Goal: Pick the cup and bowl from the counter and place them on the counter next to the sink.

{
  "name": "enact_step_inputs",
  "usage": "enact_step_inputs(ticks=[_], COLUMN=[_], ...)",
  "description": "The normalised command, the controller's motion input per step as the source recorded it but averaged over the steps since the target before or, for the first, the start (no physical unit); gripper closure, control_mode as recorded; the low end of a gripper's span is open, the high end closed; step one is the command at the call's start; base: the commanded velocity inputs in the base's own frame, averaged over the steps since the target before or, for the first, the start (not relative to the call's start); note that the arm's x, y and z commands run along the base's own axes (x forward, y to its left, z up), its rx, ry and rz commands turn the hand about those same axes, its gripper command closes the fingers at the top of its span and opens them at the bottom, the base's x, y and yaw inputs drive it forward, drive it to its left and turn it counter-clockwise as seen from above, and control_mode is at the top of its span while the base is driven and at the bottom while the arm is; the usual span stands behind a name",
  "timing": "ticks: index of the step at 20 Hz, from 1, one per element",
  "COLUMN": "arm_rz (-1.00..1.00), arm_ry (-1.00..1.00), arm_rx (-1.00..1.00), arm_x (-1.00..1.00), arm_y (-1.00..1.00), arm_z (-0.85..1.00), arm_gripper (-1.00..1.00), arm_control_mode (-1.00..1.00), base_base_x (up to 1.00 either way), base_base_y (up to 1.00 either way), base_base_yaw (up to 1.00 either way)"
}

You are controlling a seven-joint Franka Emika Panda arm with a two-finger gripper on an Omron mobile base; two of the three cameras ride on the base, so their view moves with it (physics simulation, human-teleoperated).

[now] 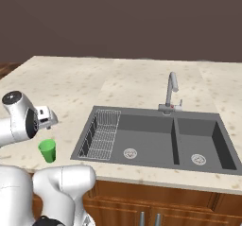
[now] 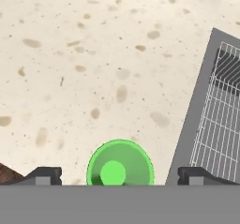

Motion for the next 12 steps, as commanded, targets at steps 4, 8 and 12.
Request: enact_step_inputs(ticks=[4, 8, 12], arm_rz=[0.00, -0.07, -0.20], arm_ry=[0.00, 0.00, 0.00], arm_rx=[0.09, 0.09, 0.07], arm_x=[-0.92, -1.00, -0.86], arm_y=[-0.12, -0.46, -0.61], arm_z=[0.60, 0.23, 0.12], arm_gripper=[-1.00, -1.00, -1.00], arm_control_mode=[-1.00, -1.00, -1.00], base_base_x=[0.00, 0.00, 0.00], base_base_y=[0.00, 0.00, 0.00], base_base_yaw=[0.00, 0.00, 0.00])
